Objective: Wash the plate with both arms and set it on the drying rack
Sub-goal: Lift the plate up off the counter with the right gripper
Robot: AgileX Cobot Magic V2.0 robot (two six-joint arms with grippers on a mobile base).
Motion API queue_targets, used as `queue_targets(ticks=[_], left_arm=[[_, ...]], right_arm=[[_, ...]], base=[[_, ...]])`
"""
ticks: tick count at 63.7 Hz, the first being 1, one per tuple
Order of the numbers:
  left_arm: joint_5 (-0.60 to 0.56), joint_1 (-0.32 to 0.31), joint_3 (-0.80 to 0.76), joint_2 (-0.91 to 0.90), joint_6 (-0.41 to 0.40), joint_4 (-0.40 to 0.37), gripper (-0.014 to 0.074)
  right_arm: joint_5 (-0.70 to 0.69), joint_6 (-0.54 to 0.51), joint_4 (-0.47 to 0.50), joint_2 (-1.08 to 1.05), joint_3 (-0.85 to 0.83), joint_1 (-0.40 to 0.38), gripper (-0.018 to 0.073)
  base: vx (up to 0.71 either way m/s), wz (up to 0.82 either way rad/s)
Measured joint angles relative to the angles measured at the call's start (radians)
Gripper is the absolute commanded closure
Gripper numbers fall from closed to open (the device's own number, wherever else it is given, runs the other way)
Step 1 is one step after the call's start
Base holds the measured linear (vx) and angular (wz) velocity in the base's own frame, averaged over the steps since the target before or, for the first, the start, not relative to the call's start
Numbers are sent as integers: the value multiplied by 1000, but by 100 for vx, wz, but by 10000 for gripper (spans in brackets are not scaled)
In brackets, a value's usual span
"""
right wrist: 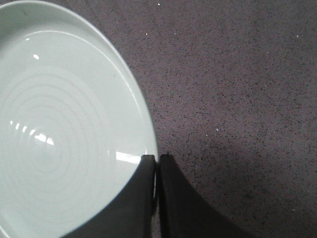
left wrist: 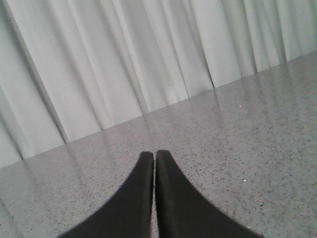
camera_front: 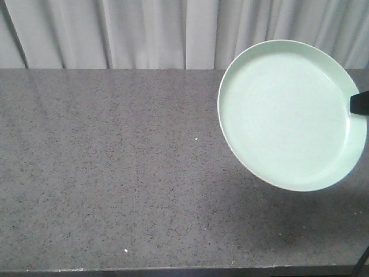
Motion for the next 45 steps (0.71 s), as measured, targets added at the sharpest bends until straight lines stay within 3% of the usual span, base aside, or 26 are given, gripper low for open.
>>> queue_targets(ticks=[17,45], left_arm=[[0,0,0,0,0,0,603],[0,0,0,0,0,0,603]], right_arm=[[10,0,7,-150,76,0,567],[11,0,-4,-180,83,0,567]], base=[[0,0],[0,0]])
